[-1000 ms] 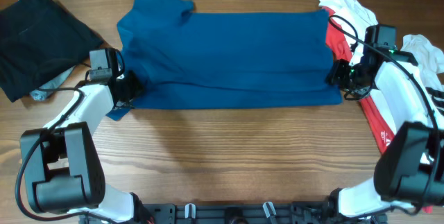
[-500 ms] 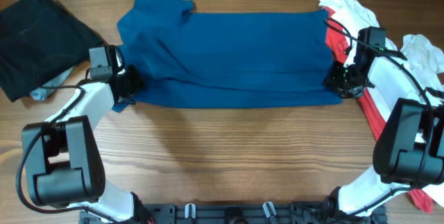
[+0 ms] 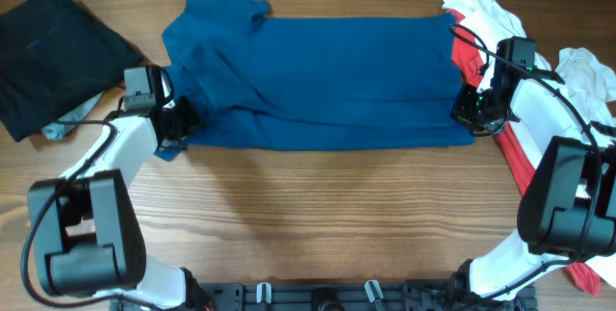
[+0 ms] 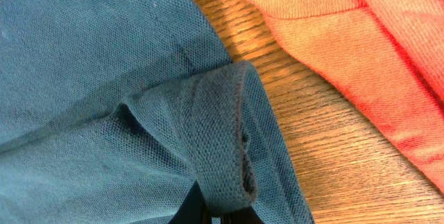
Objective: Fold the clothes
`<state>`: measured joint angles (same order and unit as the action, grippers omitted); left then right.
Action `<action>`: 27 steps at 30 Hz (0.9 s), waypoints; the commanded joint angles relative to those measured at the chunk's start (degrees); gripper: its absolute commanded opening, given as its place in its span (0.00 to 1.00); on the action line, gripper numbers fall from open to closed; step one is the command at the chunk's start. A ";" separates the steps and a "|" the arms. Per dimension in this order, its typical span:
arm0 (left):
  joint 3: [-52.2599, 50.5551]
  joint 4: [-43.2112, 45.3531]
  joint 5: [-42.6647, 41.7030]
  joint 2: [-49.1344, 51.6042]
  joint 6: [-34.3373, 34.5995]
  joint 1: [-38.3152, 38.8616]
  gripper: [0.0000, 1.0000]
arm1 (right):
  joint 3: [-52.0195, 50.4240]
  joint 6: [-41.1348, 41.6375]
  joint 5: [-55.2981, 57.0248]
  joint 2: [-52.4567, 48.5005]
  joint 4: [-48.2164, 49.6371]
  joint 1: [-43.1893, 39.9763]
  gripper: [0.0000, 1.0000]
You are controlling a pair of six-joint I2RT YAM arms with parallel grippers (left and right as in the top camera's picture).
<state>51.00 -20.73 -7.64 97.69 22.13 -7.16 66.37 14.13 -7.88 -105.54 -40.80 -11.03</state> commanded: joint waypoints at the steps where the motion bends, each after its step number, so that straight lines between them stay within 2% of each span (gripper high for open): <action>1: -0.37 -3.43 9.33 -2.43 -0.74 0.28 0.33 | 1.03 1.09 -2.45 -1.07 0.90 0.17 0.04; 11: -0.37 -4.92 10.34 -2.21 -0.74 0.24 0.32 | 8.79 2.99 -4.63 -1.07 1.38 0.09 0.04; 18: -0.37 -4.81 10.64 -2.21 -0.74 0.24 0.32 | 11.63 9.03 -4.63 -1.09 3.21 -1.86 0.05; 19: -0.37 -4.79 10.80 -2.21 -0.74 0.24 0.32 | 11.56 9.01 -4.63 -1.09 3.06 -2.01 0.06; 21: -0.37 -4.79 11.04 -2.21 -0.74 0.24 0.32 | 11.52 8.46 -4.17 -1.09 2.29 -2.08 0.29; 27: -0.37 -4.74 11.21 -2.21 -0.74 0.24 0.29 | 11.52 7.82 -0.92 -1.09 -0.79 -2.08 0.33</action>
<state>50.96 -25.54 1.91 96.14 22.11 -7.11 77.08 21.76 -11.03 -105.56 -40.73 -13.06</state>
